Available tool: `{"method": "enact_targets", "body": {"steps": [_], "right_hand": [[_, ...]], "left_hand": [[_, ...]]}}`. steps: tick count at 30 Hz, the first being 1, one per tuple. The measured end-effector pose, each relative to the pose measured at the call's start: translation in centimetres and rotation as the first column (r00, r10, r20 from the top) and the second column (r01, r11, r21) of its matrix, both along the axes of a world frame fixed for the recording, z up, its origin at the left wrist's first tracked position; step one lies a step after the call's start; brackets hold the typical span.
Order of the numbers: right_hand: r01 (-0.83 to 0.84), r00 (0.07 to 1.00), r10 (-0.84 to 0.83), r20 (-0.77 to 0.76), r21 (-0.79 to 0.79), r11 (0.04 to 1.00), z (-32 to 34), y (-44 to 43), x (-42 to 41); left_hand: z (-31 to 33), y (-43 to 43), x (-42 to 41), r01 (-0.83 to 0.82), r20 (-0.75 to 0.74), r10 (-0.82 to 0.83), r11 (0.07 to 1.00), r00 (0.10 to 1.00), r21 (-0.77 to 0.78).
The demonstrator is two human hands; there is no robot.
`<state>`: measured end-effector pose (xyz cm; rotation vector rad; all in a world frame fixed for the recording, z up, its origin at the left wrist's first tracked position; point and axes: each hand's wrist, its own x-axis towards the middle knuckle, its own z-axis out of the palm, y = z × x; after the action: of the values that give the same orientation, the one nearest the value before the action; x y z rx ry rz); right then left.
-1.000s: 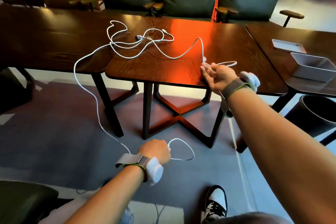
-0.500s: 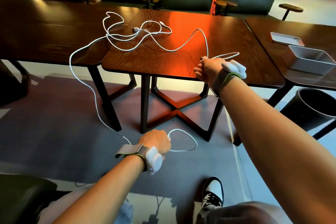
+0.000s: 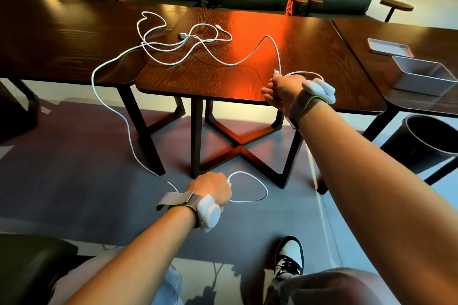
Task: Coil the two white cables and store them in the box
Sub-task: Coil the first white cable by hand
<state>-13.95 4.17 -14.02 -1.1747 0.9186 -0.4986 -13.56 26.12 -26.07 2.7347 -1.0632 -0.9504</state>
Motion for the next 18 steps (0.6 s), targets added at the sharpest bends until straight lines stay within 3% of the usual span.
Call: {"method": "enact_targets", "body": {"steps": [7, 12, 13, 15, 18], "right_hand": [[-0.003, 1.0, 0.003, 0.0, -0.001, 1.0, 0.2, 0.3, -0.3], [0.013, 0.997, -0.023, -0.07, -0.132, 0.991, 1.0, 2.3, -1.3], [-0.012, 0.996, -0.002, -0.084, -0.161, 0.987, 1.0, 3.2, -1.7], [-0.099, 0.992, 0.084, -0.089, -0.189, 0.977, -0.3, 5.5, -3.0], [-0.288, 0.954, 0.247, -0.168, -0.299, 0.91, -4.3, 9.5, -5.9]], "left_hand": [[0.2, -0.1, -0.1, 0.007, -0.005, -0.007, 1.0, 1.0, 0.002], [0.0, -0.2, 0.0, -0.031, -0.005, 0.031, 0.999, 1.0, -0.033], [-0.1, -0.2, 0.0, -0.074, -0.06, 0.07, 0.995, 0.996, -0.066], [-0.4, -0.5, 0.0, -0.263, -0.312, 0.207, 0.953, 0.927, -0.151], [-0.2, -0.9, 0.0, -0.621, -0.67, 0.389, 0.772, 0.632, -0.137]]}}
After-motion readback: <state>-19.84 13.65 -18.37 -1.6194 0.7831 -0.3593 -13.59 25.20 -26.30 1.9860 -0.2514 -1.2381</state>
